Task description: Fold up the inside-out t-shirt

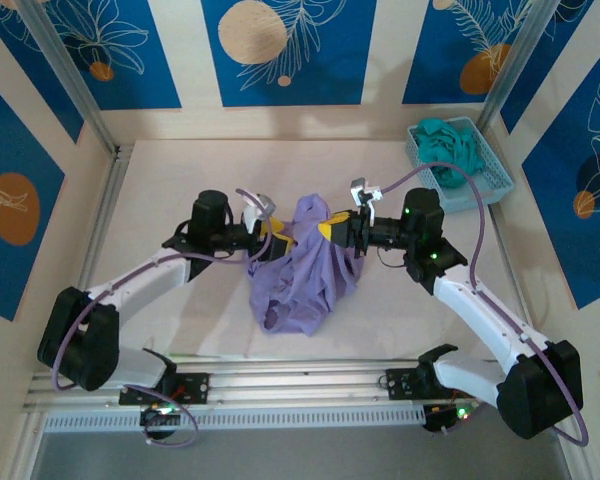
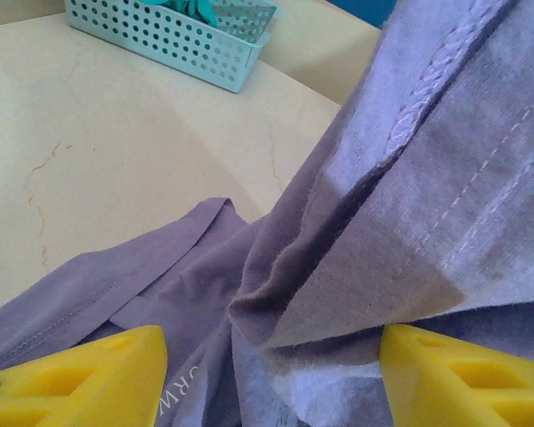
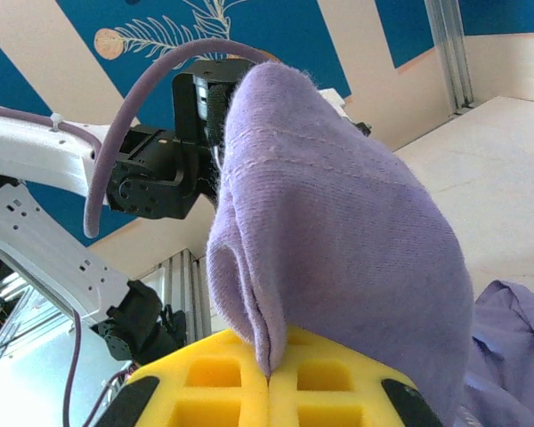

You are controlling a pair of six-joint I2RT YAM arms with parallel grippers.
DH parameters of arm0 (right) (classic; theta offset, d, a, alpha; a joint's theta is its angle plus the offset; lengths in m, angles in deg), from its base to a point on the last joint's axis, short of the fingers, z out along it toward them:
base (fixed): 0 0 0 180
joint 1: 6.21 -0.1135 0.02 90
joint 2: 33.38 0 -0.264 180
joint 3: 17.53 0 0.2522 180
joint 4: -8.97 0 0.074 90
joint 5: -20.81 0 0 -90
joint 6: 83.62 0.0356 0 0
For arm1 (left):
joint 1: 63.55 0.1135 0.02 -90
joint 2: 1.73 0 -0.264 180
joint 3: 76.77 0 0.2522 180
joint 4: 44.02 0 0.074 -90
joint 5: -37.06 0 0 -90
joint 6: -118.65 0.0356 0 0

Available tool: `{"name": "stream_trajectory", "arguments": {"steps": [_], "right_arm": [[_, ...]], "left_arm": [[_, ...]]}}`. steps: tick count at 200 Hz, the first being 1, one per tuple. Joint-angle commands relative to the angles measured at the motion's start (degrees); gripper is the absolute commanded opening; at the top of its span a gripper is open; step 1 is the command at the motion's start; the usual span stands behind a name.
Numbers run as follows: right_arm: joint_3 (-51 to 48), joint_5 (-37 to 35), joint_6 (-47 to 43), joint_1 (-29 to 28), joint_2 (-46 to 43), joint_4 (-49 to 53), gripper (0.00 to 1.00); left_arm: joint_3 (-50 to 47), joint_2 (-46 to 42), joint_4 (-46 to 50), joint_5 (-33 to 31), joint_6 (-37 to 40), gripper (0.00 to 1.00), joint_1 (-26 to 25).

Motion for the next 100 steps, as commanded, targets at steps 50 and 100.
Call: {"name": "stream_trajectory", "arguments": {"steps": [50, 100], "right_arm": [[0.13, 1.80, -0.42, 0.26, 0.35, -0.39, 0.00], [0.59, 2.13, -0.19, 0.25, 0.69, -0.39, 0.00]], "left_arm": [[4.21, -0.53, 6.21, 0.86, 10.54, 0.54, 0.44], [8.77, 3.55, 10.02, 4.14, 18.15, 0.59, 0.41]]}}
